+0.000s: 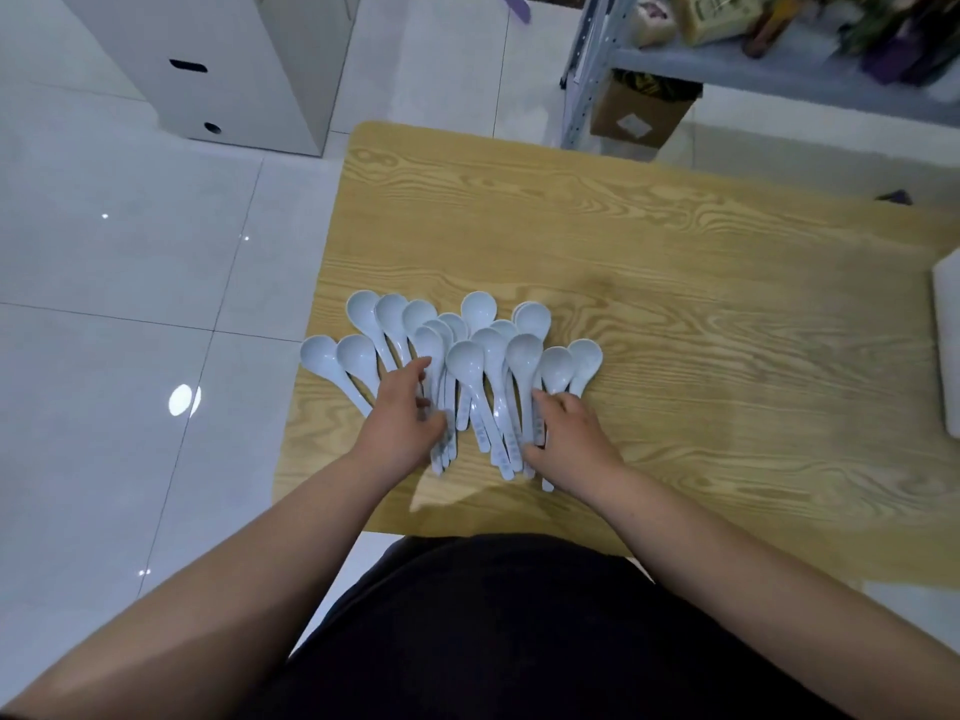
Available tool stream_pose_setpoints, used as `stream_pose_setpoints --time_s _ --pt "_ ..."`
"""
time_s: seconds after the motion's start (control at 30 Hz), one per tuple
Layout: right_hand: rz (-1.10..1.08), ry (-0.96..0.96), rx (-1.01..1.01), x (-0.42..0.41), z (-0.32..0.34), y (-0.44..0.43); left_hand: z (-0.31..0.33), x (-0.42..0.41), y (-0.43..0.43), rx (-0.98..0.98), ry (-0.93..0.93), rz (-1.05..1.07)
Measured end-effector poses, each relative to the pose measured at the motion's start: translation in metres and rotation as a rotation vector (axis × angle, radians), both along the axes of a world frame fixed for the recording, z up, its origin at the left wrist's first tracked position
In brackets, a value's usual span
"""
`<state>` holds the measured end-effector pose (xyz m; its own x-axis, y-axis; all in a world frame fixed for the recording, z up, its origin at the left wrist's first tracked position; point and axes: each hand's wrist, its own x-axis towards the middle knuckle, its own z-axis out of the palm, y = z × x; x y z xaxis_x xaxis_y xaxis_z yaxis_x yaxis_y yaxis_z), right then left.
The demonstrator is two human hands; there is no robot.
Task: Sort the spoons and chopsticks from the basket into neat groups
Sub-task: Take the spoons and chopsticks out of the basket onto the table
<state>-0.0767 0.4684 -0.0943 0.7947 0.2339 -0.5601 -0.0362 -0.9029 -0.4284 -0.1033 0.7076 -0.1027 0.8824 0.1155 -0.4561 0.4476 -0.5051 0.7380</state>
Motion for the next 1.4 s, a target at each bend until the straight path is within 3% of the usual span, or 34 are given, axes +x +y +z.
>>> stream_pose_setpoints --time_s 0.13,0.37,0.67,0.83,1.07,1.4 --pt "0.02 0.071 0.002 -0.006 0.004 -0.017 -0.005 -0.006 -0.001 0.18 -0.038 -0.222" --pt "-0.036 0.1 0.078 -0.024 0.015 -0.043 0.004 -0.01 -0.02 0.285 -0.147 -0.183" --pt "-0.395 -0.007 0.415 -0.087 0.092 -0.131 0.079 -0.045 -0.118 -0.098 -0.136 -0.438" --pt "-0.503 -0.029 0.607 -0.139 0.132 -0.213 0.123 -0.083 -0.201 -0.269 -0.122 -0.426" --pt "-0.39 -0.075 0.601 -0.18 0.15 -0.345 0.144 -0.113 -0.338 -0.288 -0.167 -0.284" --pt "-0.42 -0.066 0.59 -0.165 0.148 -0.462 0.156 -0.085 -0.47 -0.331 -0.22 -0.443"
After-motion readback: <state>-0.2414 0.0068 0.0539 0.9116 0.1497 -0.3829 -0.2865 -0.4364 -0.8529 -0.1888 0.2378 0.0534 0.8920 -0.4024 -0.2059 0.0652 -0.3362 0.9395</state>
